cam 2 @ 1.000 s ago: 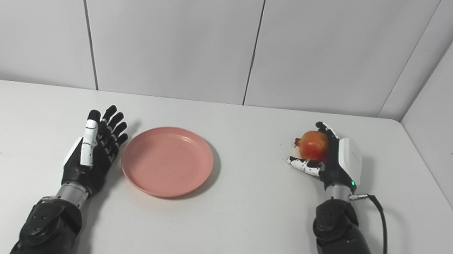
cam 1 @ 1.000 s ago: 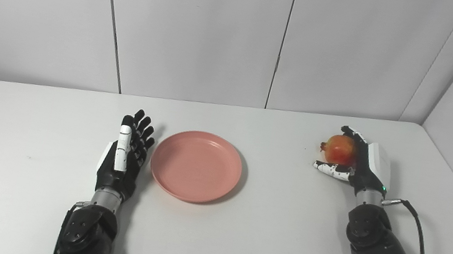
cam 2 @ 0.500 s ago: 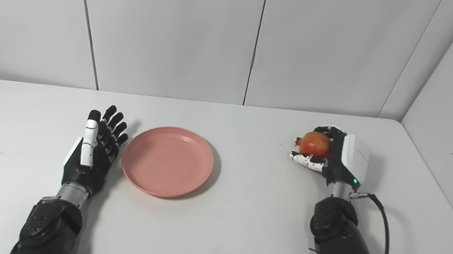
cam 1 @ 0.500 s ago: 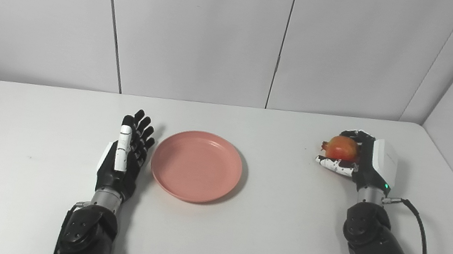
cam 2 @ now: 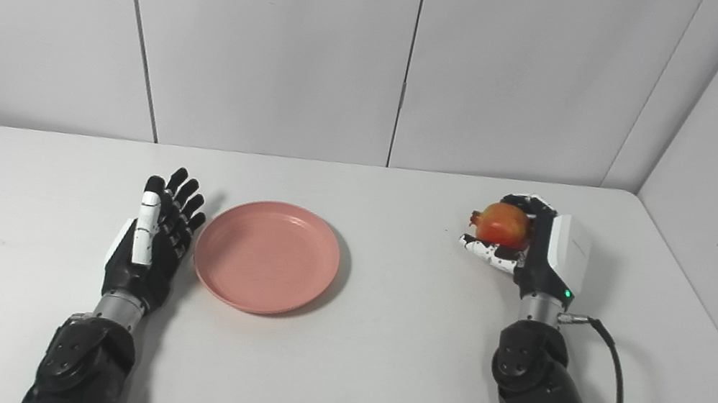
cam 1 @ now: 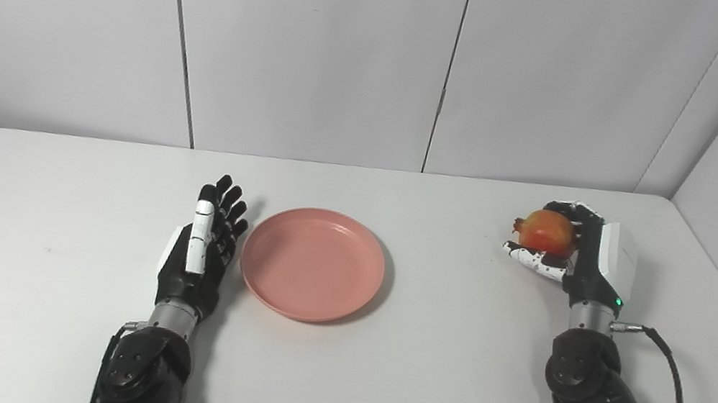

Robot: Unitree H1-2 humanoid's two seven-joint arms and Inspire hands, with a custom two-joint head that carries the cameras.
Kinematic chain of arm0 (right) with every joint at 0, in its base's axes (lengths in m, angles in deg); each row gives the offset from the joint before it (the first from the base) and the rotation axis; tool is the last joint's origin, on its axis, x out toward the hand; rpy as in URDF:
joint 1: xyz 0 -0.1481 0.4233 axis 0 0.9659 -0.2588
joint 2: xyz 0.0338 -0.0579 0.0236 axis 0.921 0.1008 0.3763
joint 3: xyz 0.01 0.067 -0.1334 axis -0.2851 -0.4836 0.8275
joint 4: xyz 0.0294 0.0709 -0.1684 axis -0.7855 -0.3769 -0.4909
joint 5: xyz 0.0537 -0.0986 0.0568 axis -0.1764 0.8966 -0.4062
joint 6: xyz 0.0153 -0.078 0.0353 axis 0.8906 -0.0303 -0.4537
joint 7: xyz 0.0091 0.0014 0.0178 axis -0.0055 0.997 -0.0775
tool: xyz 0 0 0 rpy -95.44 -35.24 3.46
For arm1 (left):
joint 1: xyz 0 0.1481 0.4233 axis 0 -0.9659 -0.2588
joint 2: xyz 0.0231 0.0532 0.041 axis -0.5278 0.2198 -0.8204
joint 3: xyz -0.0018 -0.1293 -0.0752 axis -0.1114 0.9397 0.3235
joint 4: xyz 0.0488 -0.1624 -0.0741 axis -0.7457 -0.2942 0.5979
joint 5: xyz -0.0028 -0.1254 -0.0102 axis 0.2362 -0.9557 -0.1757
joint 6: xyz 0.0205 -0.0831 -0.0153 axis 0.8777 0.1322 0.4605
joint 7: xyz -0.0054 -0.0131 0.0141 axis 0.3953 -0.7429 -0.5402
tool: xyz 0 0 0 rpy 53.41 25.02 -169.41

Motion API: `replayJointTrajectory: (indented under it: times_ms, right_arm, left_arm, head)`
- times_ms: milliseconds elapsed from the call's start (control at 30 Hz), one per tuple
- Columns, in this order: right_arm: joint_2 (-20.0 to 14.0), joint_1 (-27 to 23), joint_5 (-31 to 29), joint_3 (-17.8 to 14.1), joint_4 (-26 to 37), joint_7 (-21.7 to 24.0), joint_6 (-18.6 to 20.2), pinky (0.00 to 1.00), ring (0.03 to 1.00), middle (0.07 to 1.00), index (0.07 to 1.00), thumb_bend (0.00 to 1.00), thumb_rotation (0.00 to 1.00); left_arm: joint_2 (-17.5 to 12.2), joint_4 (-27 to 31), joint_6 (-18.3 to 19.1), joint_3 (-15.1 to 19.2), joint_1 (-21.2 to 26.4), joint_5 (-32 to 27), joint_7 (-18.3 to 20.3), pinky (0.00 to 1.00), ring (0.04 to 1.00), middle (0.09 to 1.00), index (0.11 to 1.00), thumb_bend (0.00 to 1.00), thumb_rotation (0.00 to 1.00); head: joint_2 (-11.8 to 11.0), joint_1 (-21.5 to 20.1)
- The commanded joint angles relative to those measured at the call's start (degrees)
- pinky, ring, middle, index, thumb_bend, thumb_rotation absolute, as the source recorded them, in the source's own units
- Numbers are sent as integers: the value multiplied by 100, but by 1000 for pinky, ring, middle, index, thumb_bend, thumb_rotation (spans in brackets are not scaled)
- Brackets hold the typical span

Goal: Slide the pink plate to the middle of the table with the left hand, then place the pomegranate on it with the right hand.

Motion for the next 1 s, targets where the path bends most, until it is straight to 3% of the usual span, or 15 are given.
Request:
replayJointTrajectory:
  times_ms: [0,367,567,800,967]
  right_arm:
    - [-50,-146,-45,-83,659,126,-205,421,489,463,529,517,3]
    - [330,203,-249,-107,2475,985,116,399,467,459,534,517,5]
    - [577,338,-176,29,3083,1354,34,411,471,458,532,516,4]
    - [812,314,-290,168,3199,1684,-193,432,481,460,530,517,4]
    - [1022,281,-396,321,3153,1949,-248,382,452,454,535,516,5]
  left_arm:
    - [96,27,-93,-66,166,106,-74,1000,1000,1000,1000,622,976]
    - [209,-72,-196,-88,237,239,-200,1000,1000,1000,1000,620,979]
    - [242,-139,-254,-92,269,288,-238,1000,1000,1000,1000,634,974]
    - [281,-239,-402,-130,306,390,-307,982,1000,1000,1000,605,996]
    - [285,-257,-421,-159,314,486,-362,980,1000,1000,1000,609,1000]
  head:
    - [-1,9]
    - [-45,217]
    - [-91,331]
    - [-134,452]
    - [-139,491]
